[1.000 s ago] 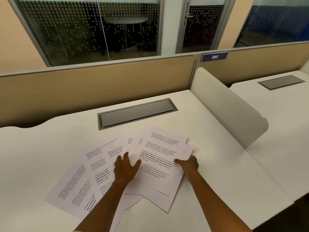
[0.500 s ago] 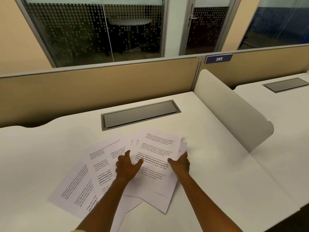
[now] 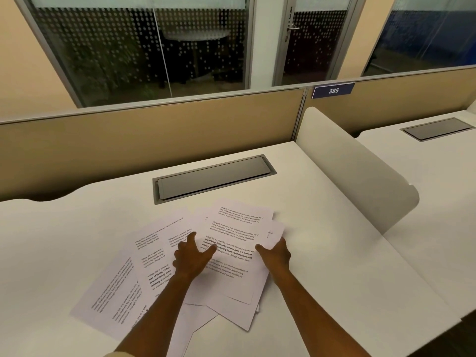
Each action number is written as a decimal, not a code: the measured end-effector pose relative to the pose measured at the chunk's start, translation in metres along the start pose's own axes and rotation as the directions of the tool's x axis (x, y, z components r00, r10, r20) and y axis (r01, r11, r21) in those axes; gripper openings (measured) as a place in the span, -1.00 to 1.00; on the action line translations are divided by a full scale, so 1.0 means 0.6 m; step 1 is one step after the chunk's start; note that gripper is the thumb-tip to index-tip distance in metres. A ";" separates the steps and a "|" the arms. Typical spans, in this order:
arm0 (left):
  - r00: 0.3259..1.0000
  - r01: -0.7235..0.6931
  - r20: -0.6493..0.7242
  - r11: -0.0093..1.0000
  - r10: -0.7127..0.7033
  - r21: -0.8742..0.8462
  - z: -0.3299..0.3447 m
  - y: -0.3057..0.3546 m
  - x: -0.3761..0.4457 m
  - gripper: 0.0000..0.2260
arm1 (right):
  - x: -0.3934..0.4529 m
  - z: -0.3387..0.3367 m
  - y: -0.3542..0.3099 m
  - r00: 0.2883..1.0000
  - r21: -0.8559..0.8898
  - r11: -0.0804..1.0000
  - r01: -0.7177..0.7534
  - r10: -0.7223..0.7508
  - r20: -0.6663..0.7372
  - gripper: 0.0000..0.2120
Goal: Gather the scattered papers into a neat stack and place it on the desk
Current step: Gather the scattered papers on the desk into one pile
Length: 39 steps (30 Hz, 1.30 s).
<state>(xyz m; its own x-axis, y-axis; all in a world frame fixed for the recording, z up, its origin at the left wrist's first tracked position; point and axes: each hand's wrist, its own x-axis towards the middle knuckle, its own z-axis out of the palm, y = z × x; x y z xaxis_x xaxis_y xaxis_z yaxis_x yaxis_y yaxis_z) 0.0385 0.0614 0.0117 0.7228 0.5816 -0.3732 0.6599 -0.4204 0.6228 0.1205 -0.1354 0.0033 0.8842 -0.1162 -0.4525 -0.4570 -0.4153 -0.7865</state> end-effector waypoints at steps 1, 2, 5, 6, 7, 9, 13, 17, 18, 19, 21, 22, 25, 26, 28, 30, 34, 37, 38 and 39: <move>1.000 0.007 -0.002 1.000 -0.007 -0.006 -0.001 0.000 0.001 -0.19 | -0.001 -0.001 0.000 1.000 0.026 1.000 -0.009 0.009 0.004 -0.35; 1.000 0.014 -0.004 1.000 -0.014 -0.008 -0.003 0.001 0.001 -0.19 | 0.000 -0.001 0.002 1.000 0.053 0.998 -0.025 0.024 0.005 -0.37; 1.000 0.024 -0.006 1.000 -0.024 -0.006 -0.003 0.003 0.005 -0.18 | -0.004 -0.003 0.002 0.997 0.141 0.987 -0.072 0.071 0.010 -0.42; 1.000 0.023 -0.002 1.000 -0.023 -0.009 -0.002 0.004 0.006 -0.17 | -0.004 -0.004 0.001 0.997 0.167 0.983 -0.079 0.078 0.011 -0.44; 1.000 0.020 0.005 1.000 -0.020 -0.014 -0.001 0.003 0.008 -0.16 | -0.006 -0.004 -0.001 0.996 0.198 0.976 -0.089 0.087 0.021 -0.46; 1.000 0.011 0.015 1.000 -0.011 -0.015 0.004 0.003 0.009 -0.16 | -0.004 0.001 0.000 0.992 0.258 0.958 -0.125 0.112 0.062 -0.49; 1.000 0.002 0.009 1.000 -0.002 0.027 0.010 0.010 0.005 -0.17 | -0.008 0.019 0.004 0.976 0.319 0.929 -0.188 0.139 0.168 -0.44; 1.000 0.007 0.004 1.000 -0.008 0.021 0.009 0.010 0.005 -0.19 | -0.015 0.022 0.002 0.982 0.292 0.946 -0.139 0.094 0.165 -0.50; 1.000 0.004 0.005 1.000 -0.004 0.011 0.009 0.008 0.006 -0.19 | -0.016 0.022 0.001 0.981 0.280 0.951 -0.132 0.086 0.172 -0.48; 1.000 0.001 0.006 1.000 -0.001 -0.002 0.008 0.007 0.007 -0.19 | -0.017 0.023 -0.001 0.981 0.273 0.954 -0.122 0.073 0.182 -0.47; 1.000 0.004 0.013 0.999 -0.003 -0.038 0.008 0.006 0.008 -0.19 | -0.022 0.028 -0.003 0.978 0.252 0.963 -0.092 0.040 0.206 -0.43; 1.000 0.010 0.020 0.998 -0.009 -0.060 0.006 0.006 0.008 -0.19 | -0.024 0.030 -0.005 0.977 0.234 0.969 -0.079 0.028 0.212 -0.41; 0.999 0.039 0.044 0.989 -0.033 -0.146 0.001 0.007 0.007 -0.17 | -0.028 0.035 -0.004 0.976 0.197 0.979 -0.057 0.013 0.217 -0.43; 0.998 0.047 0.051 0.982 -0.038 -0.181 -0.002 0.007 0.006 -0.15 | -0.029 0.037 -0.003 0.976 0.188 0.980 -0.060 0.018 0.217 -0.44; 0.998 0.048 0.062 0.969 -0.034 -0.242 -0.006 0.008 0.003 -0.17 | -0.028 0.038 -0.001 0.977 0.174 0.983 -0.064 0.026 0.210 -0.43; 0.997 0.042 0.077 0.962 -0.022 -0.270 -0.007 0.008 0.003 -0.20 | -0.029 0.036 -0.002 0.975 0.160 0.985 -0.064 0.028 0.219 -0.41; 0.992 0.055 0.123 0.949 -0.018 -0.309 -0.005 0.011 0.004 -0.17 | -0.030 0.027 -0.005 0.974 0.124 0.990 -0.073 0.044 0.221 -0.37; 0.994 0.066 0.103 0.955 -0.038 -0.291 -0.003 0.007 0.005 -0.20 | -0.028 0.024 -0.003 0.977 0.076 0.996 -0.036 0.020 0.211 -0.39; 0.994 0.082 0.099 0.954 -0.055 -0.290 -0.003 0.005 0.006 -0.23 | -0.027 0.022 -0.001 0.977 0.061 0.998 -0.021 0.007 0.215 -0.41; 0.993 0.097 0.095 0.950 -0.071 -0.298 -0.002 0.000 0.009 -0.27 | -0.025 0.020 0.001 0.974 0.051 0.999 -0.002 -0.009 0.227 -0.43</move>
<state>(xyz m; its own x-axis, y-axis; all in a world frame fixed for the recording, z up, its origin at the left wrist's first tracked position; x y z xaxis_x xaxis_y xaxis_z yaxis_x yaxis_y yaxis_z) 0.0422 0.0651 0.0106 0.6902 0.5410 -0.4806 0.6355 -0.1356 0.7601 0.1057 -0.1234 0.0045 0.8433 0.0956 -0.5288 -0.4635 -0.3687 -0.8058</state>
